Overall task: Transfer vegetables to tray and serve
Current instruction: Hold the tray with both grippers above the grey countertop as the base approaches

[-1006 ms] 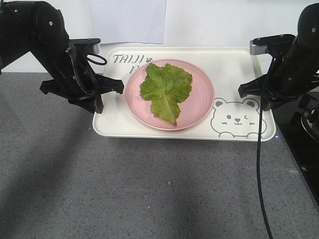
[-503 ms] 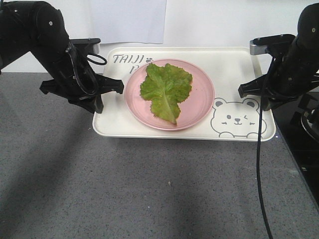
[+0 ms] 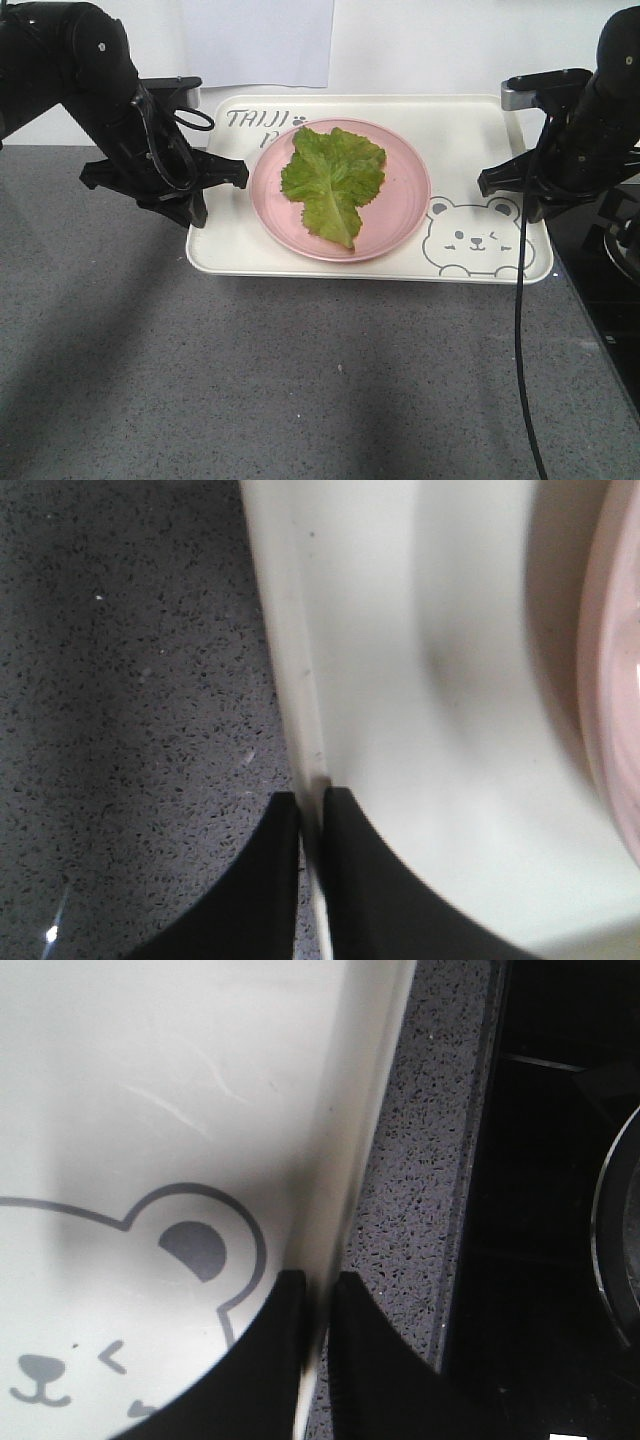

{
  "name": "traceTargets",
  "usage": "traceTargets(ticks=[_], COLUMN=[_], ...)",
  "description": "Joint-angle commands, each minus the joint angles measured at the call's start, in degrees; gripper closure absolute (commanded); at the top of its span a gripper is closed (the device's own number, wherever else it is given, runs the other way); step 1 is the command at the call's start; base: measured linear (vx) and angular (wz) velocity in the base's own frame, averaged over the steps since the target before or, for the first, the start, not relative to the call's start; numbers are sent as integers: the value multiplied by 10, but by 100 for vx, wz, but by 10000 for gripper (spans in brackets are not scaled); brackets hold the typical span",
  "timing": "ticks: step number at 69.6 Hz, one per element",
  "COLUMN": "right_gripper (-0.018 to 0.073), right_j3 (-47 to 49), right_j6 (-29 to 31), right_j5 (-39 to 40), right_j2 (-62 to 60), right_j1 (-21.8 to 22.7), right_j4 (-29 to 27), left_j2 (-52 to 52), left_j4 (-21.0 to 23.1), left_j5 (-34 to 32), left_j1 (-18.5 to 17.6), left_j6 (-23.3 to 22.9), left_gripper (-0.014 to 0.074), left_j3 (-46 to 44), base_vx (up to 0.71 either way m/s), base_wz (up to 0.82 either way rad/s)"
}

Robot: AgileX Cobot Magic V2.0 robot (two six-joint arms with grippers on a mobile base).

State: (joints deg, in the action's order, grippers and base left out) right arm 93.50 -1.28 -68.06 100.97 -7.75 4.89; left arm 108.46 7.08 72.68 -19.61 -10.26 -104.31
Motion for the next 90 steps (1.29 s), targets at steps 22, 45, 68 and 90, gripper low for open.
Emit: traceTargets(ticks=[22,45,68,90], right_gripper=[568,568,568,568], right_j3=[15,15,15,15], right_j6=[24,24,24,24], right_j5=[24,24,24,24], right_j2=[-31,-31,-31,-31], right_j1=[-2,-2,-2,-2], right_j4=[10,10,10,10], left_j2=[-39,-39,-39,-39], left_j4=[21,21,21,21], left_j5=[-5,-5,-7,-40], left_j1=[-6,-6,-6,-6], left_j6=[14,14,14,14], left_gripper=[603,603,603,603], left_j3=[-22,-22,-22,-22], base_vx=[0,0,0,0], base_wz=[0,0,0,0])
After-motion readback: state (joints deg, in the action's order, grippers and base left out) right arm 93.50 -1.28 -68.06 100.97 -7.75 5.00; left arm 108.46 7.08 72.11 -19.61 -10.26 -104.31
